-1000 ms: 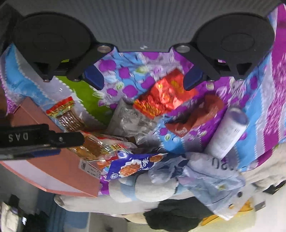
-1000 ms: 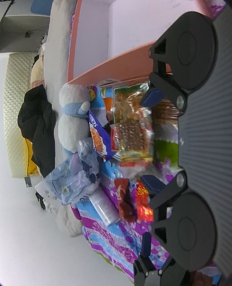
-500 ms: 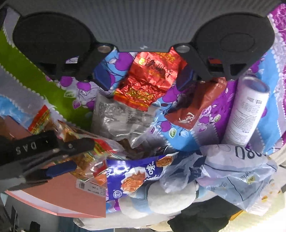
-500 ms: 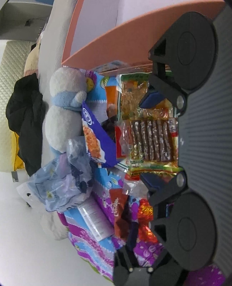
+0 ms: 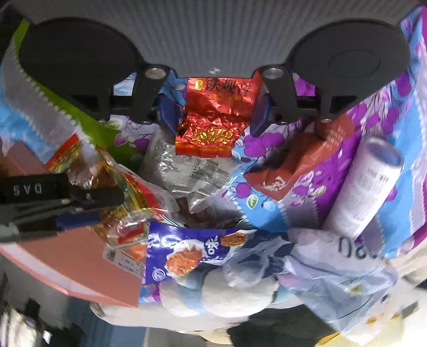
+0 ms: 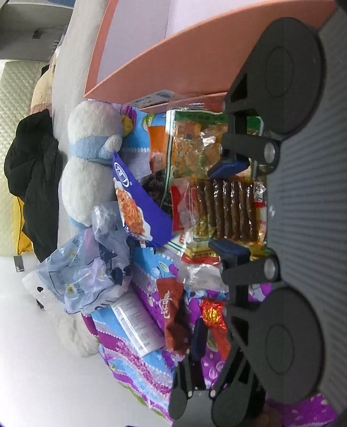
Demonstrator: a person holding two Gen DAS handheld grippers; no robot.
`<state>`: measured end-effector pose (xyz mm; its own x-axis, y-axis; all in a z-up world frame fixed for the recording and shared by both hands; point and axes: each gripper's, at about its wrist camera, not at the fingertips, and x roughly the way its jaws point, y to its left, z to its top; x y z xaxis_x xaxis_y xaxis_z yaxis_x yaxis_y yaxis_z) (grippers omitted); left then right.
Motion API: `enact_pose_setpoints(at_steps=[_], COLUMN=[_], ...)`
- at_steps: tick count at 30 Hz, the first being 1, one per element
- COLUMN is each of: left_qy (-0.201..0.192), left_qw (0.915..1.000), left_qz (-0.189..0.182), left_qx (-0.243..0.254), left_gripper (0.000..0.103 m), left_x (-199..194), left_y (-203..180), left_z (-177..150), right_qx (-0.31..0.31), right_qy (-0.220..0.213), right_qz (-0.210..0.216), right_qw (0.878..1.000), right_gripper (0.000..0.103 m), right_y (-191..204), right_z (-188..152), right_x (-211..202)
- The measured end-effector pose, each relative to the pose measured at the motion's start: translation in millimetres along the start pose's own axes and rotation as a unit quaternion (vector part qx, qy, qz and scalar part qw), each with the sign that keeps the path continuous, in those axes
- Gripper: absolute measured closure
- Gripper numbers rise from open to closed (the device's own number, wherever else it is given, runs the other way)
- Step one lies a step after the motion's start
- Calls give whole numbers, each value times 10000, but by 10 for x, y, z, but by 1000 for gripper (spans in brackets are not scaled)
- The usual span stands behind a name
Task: Organize snacks
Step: 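Grasp the red-gold candy with the left tool while the right tool grasps the sausage-stick pack, then carry both snacks over the pink box and open both tools to drop them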
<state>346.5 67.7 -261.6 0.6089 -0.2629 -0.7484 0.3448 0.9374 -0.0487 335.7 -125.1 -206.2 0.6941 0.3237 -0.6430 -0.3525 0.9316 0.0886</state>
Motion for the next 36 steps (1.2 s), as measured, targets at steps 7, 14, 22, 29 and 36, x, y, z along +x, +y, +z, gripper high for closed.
enact_pose_setpoints(at_steps=[7, 14, 22, 29, 36], left_qy=[-77, -196, -284, -317, -429], left_qw=[9980, 9944, 9863, 9795, 9728], left_qz=[159, 313, 408, 570, 534], left_qx=[-599, -992, -1574, -1906, -2213], left_gripper=[38, 38, 38, 38, 38], left_x=[-298, -665, -1001, -1247, -1442], left_y=[-134, -287, -468, -681, -869], left_z=[-107, -252, -416, -496, -345], right_qx=[26, 105, 224, 325, 374], right_qy=[-8, 42, 189, 279, 205], right_qz=[39, 67, 41, -1, -3], right_qw=[10000, 9999, 9996, 9991, 9991], right_gripper=[50, 50, 50, 50, 50], right_y=[66, 130, 166, 157, 122], right_z=[-35, -205, -448, -580, -572], right_x=[-272, -574, -845, -1095, -1327])
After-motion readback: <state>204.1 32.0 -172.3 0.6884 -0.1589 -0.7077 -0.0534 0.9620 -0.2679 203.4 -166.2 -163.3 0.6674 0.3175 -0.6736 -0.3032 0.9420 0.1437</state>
